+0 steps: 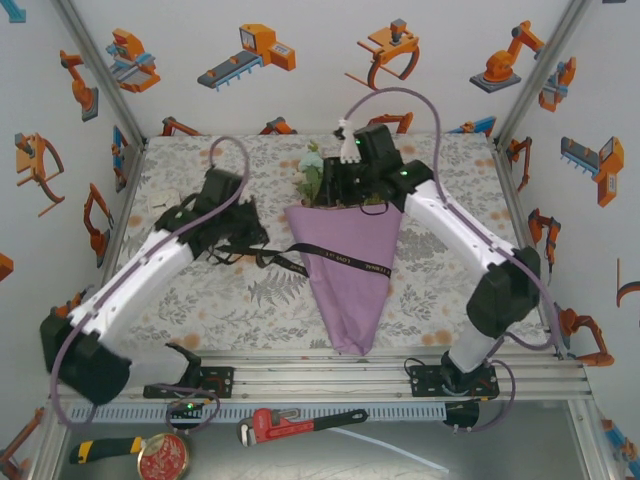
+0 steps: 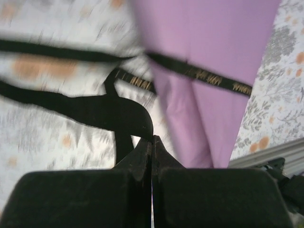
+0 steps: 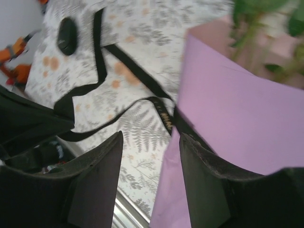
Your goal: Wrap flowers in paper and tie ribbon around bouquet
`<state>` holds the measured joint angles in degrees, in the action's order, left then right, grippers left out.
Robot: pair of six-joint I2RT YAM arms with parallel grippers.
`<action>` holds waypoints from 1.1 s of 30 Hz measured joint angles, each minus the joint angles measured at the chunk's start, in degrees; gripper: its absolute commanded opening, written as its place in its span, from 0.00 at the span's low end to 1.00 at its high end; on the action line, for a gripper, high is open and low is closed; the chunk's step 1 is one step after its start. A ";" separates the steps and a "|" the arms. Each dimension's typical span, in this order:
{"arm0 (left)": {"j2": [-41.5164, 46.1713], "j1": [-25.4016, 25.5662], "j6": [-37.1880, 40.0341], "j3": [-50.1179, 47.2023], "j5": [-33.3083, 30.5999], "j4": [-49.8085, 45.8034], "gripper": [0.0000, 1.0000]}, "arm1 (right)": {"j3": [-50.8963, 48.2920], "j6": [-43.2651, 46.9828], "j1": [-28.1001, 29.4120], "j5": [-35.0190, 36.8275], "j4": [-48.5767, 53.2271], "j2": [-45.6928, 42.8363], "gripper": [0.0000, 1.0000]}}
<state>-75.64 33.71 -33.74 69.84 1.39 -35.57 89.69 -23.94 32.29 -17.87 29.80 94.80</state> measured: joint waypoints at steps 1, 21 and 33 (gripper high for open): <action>-4.72 2.27 2.03 4.72 -0.35 1.81 0.00 | -2.45 -1.18 -1.18 1.92 -0.02 -2.12 0.50; -13.97 11.43 19.10 15.69 5.75 14.78 0.56 | -22.49 1.51 -10.19 10.75 0.09 -16.00 0.52; -0.04 -14.71 -5.53 -6.27 7.32 10.86 0.61 | 14.38 44.65 0.22 -5.33 6.16 20.31 0.54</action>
<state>-75.68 19.00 -39.27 63.57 8.71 -24.71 104.07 20.71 32.51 -23.20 35.97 115.11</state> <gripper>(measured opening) 0.601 0.530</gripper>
